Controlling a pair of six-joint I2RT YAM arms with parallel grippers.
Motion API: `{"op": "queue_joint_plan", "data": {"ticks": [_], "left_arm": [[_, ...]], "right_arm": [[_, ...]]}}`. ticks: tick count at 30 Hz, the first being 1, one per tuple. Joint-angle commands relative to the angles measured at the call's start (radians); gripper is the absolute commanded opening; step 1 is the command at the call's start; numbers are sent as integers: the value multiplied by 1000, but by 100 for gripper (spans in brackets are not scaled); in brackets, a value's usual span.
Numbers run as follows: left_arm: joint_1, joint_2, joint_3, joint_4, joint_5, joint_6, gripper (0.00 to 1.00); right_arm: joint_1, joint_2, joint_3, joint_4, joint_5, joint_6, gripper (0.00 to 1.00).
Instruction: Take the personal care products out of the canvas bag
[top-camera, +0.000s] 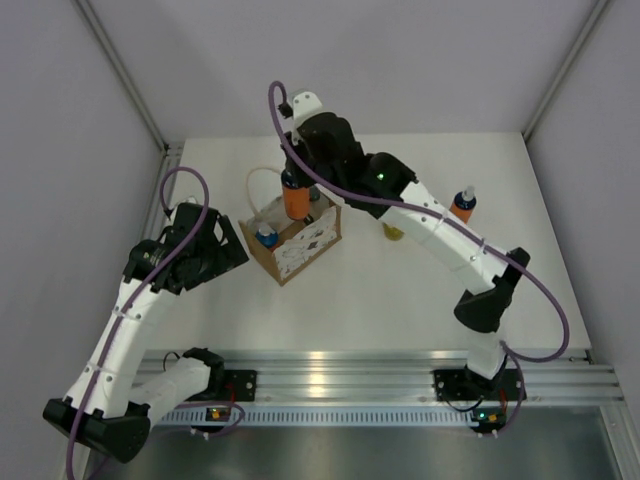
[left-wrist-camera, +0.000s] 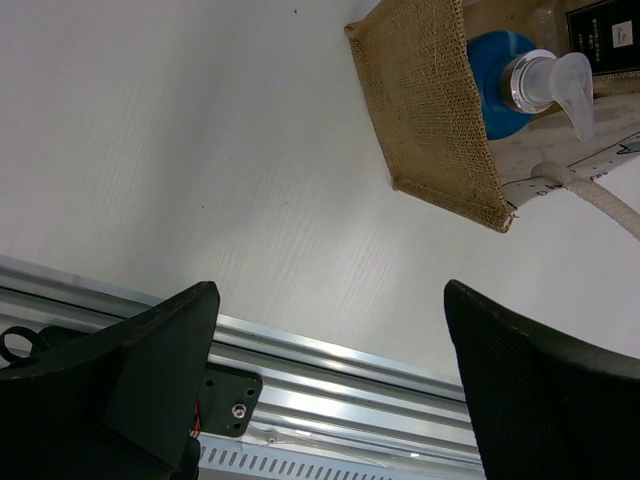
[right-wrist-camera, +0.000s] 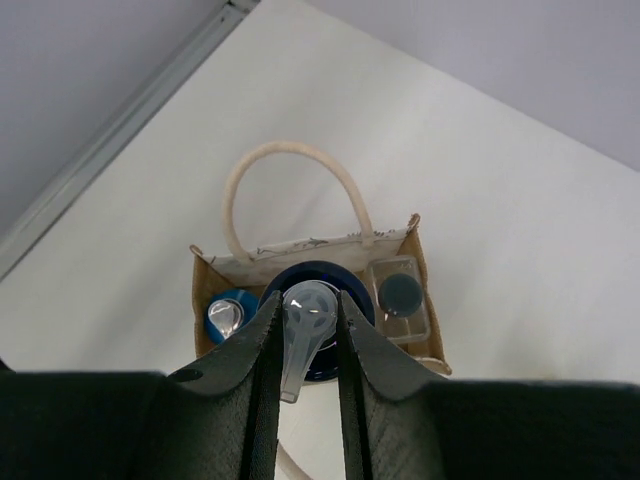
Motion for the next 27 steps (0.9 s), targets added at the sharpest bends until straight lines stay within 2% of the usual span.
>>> {"op": "queue_joint_plan", "data": {"ticks": [1, 6, 11, 20, 27], "left_arm": [[-1, 8, -1, -6, 4, 1, 98], [-1, 19, 5, -3, 16, -8, 98], [-1, 24, 11, 2, 19, -9, 98], [-1, 25, 21, 2, 27, -8, 98], [-1, 53, 83, 0, 47, 14, 98]], "right_arm": [[11, -135, 78, 79, 45, -22, 0], [-7, -208, 61, 45, 90, -31, 0], [-58, -319, -60, 42, 123, -5, 0], [-184, -541, -417, 59, 150, 97, 0], [-369, -728, -727, 132, 107, 154, 0]]}}
